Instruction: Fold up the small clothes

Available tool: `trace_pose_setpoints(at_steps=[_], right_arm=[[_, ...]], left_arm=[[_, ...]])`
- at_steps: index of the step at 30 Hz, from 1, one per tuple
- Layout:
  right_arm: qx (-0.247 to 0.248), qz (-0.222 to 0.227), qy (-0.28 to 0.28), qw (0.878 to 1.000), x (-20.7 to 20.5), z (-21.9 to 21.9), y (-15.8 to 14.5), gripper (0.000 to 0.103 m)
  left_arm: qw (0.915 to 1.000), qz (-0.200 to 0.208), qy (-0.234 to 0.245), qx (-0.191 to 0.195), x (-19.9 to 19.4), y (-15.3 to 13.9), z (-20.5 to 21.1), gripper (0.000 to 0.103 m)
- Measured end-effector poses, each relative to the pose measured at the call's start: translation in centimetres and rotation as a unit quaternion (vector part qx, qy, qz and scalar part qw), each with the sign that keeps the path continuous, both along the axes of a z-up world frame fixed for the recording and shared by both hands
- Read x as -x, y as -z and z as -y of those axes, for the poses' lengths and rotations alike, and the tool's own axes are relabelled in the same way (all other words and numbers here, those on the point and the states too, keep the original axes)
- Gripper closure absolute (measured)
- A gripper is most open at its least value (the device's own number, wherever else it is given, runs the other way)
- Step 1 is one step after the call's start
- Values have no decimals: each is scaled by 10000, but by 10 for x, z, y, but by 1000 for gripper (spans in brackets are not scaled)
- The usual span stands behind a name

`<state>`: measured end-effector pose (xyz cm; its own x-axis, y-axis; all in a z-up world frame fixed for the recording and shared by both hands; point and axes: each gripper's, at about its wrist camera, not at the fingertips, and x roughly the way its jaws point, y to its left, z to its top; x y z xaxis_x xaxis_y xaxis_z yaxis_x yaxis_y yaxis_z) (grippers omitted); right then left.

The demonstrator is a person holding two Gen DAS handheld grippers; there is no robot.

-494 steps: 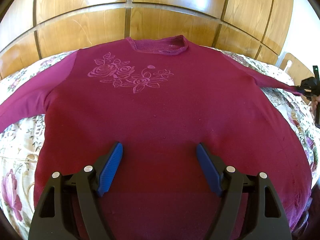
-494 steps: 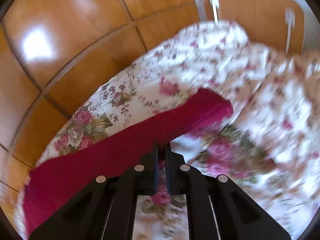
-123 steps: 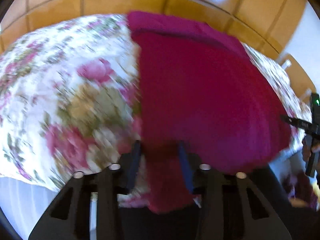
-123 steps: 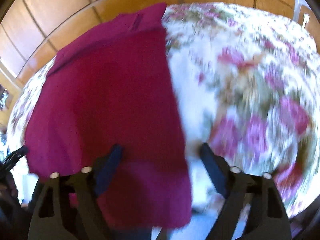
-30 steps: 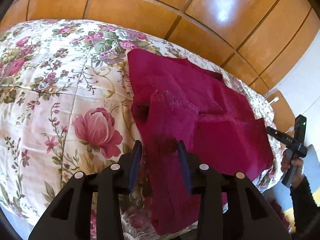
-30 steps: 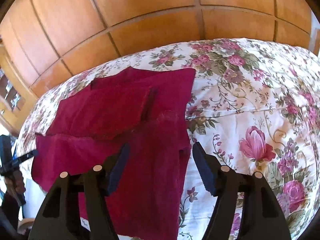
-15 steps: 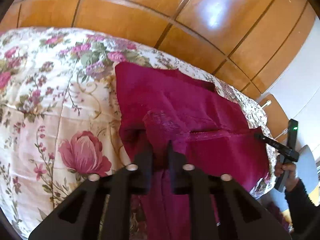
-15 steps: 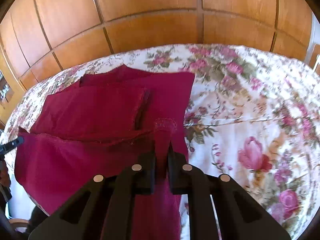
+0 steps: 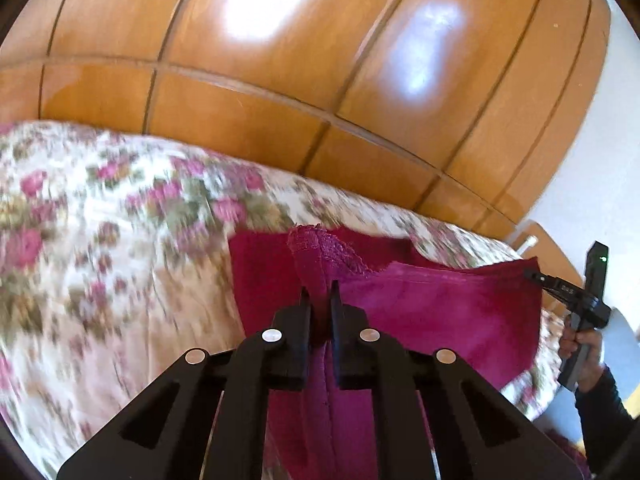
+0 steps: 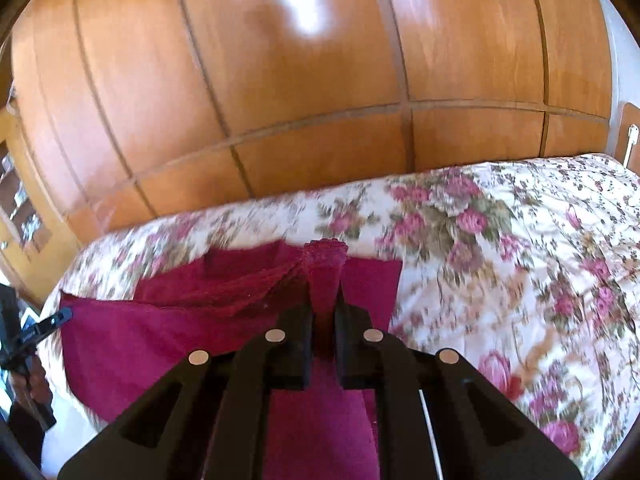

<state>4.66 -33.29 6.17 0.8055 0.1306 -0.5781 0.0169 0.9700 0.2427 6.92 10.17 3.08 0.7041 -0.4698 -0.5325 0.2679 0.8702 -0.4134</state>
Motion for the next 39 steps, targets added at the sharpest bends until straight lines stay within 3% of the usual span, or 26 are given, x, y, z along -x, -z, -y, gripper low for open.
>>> trace_pose_setpoints(at_steps=[7,12,14,16,17,19,20,21,24,29,35,39], right_arm=[[-228,-269,574,9977,-90,19,21,96],[-50,-785,782,9938,-143,16,64,96],[0,-1094,844,9904,-156,17,89,95],[22,-1348,894,9868,-163,20,110,86],[-25,-1432,928,9853,-164,22,120,76],[-147,-1410,939,9854,-162,28,124,63],[-213,-1375,896,9862,-158,31,121,56],[-215,-1339,858,9870,-155,32,118,52],[-163,-1210,723,9899,-137,32,106,43],[-481,-1056,462,9922,-84,33,96,42],[-623,-1118,166,9916,-14,27,102,42],[-733,-1151,134,9906,22,24,107,42]], left_arm=[[9970,-101,-394,-659,-93,8,22,96],[9872,-604,-644,-1332,-151,49,39,96],[9803,-990,-685,-1567,-167,75,43,96],[9749,-1202,-642,-1763,-173,96,46,94],[9749,-1178,-642,-1779,-172,98,46,93],[9767,-1070,-652,-1744,-167,93,43,92],[9780,-1078,-650,-1665,-163,89,38,85],[9789,-1086,-682,-1592,-157,86,33,76],[9856,-1087,-651,-1123,-131,77,12,72],[9914,-1123,-334,-587,-64,77,-11,72],[9927,-1200,118,-80,12,88,-15,72],[9942,-1050,228,-20,40,95,-9,72]])
